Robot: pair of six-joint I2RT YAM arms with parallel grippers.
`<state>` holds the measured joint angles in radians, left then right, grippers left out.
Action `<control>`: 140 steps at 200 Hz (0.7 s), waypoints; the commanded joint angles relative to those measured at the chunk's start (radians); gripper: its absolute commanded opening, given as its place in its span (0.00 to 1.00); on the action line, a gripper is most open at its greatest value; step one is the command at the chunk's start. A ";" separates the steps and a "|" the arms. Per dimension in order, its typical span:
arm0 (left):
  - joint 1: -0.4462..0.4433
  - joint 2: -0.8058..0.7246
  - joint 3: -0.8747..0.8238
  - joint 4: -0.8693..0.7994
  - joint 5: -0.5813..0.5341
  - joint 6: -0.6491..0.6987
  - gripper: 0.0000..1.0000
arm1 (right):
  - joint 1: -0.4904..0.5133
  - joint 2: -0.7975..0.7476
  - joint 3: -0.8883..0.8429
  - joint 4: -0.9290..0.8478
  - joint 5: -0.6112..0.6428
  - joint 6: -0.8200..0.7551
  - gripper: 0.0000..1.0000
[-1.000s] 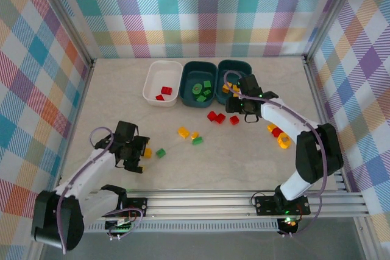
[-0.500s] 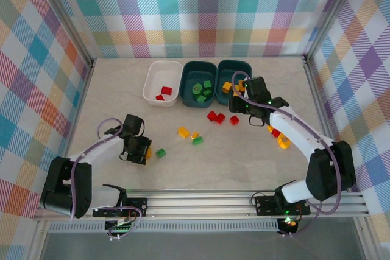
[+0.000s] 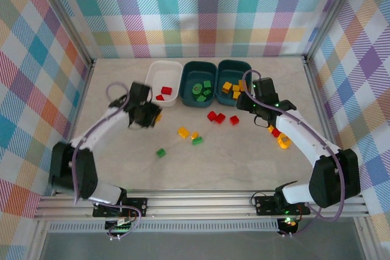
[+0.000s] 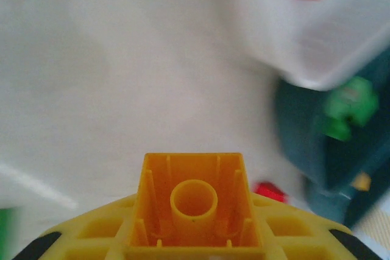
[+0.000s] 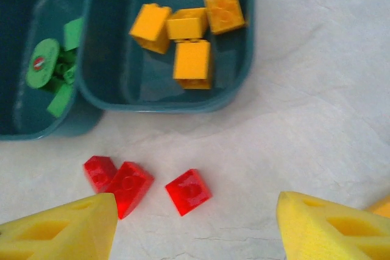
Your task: Sort the legos into containers by color
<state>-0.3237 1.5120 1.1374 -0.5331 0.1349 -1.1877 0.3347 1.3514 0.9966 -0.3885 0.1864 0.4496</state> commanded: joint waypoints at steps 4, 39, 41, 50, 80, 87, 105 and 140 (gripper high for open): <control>-0.083 0.234 0.288 0.053 0.106 0.225 0.10 | -0.031 -0.049 -0.064 0.036 -0.008 0.109 0.71; -0.171 0.563 0.711 0.059 0.178 0.376 0.10 | -0.082 -0.127 -0.137 0.052 -0.054 0.190 0.71; -0.177 0.582 0.739 0.053 0.184 0.384 0.10 | -0.084 -0.132 -0.141 0.052 -0.053 0.193 0.71; -0.198 0.662 0.850 0.031 0.205 0.415 0.10 | -0.091 -0.158 -0.161 0.053 -0.053 0.198 0.71; -0.261 0.892 1.187 -0.033 0.260 0.497 0.10 | -0.120 -0.218 -0.190 0.034 -0.065 0.189 0.71; -0.274 0.941 1.264 -0.058 0.260 0.499 0.11 | -0.124 -0.224 -0.190 0.029 -0.066 0.183 0.71; -0.294 1.050 1.407 -0.074 0.258 0.476 0.12 | -0.135 -0.233 -0.197 0.028 -0.078 0.181 0.71; -0.306 1.138 1.506 -0.062 0.232 0.438 0.20 | -0.144 -0.238 -0.201 0.028 -0.098 0.172 0.72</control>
<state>-0.6312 2.6247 2.5847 -0.5591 0.3672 -0.7464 0.2008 1.1286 0.8085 -0.3737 0.1158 0.6178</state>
